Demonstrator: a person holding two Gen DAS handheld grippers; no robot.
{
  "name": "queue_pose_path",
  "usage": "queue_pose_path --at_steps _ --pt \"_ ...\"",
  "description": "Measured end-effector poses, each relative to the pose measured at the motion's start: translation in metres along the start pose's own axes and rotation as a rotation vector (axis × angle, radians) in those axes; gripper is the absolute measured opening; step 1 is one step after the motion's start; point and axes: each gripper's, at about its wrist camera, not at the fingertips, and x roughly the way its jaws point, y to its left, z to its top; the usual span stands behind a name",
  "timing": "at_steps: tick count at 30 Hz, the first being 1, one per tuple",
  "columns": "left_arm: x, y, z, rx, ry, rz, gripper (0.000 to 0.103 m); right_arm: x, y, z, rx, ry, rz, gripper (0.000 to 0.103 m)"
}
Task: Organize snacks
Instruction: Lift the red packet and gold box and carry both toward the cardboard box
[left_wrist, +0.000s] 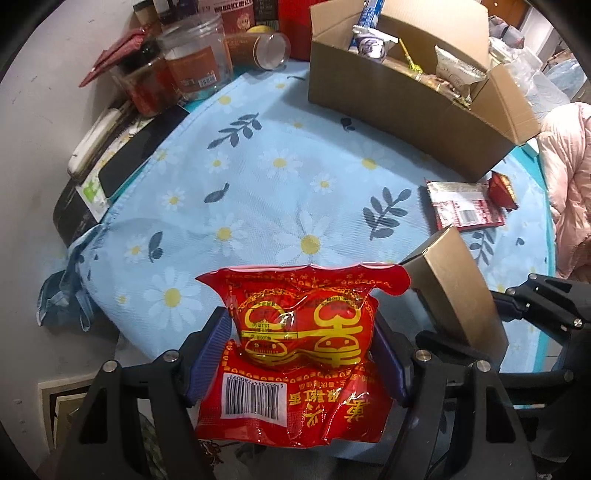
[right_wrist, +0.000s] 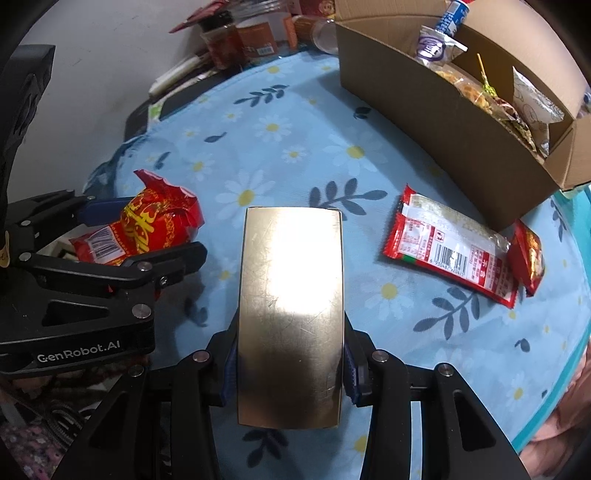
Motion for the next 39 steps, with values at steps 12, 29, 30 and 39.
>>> queue_pose_path --at_steps 12,29,30,39 --pt "-0.048 -0.005 -0.003 -0.007 -0.080 -0.009 0.073 -0.032 0.018 -0.002 -0.012 -0.068 0.024 0.043" --pt "-0.102 -0.020 0.048 0.071 -0.241 -0.049 0.073 -0.095 -0.004 0.036 0.033 -0.195 -0.021 0.043" --pt "-0.105 -0.022 0.054 0.078 -0.253 -0.055 0.073 -0.098 -0.007 0.040 0.035 -0.202 -0.023 0.043" --pt "-0.121 -0.032 0.099 0.101 -0.308 -0.120 0.073 -0.125 -0.034 0.077 0.077 -0.254 -0.058 0.043"
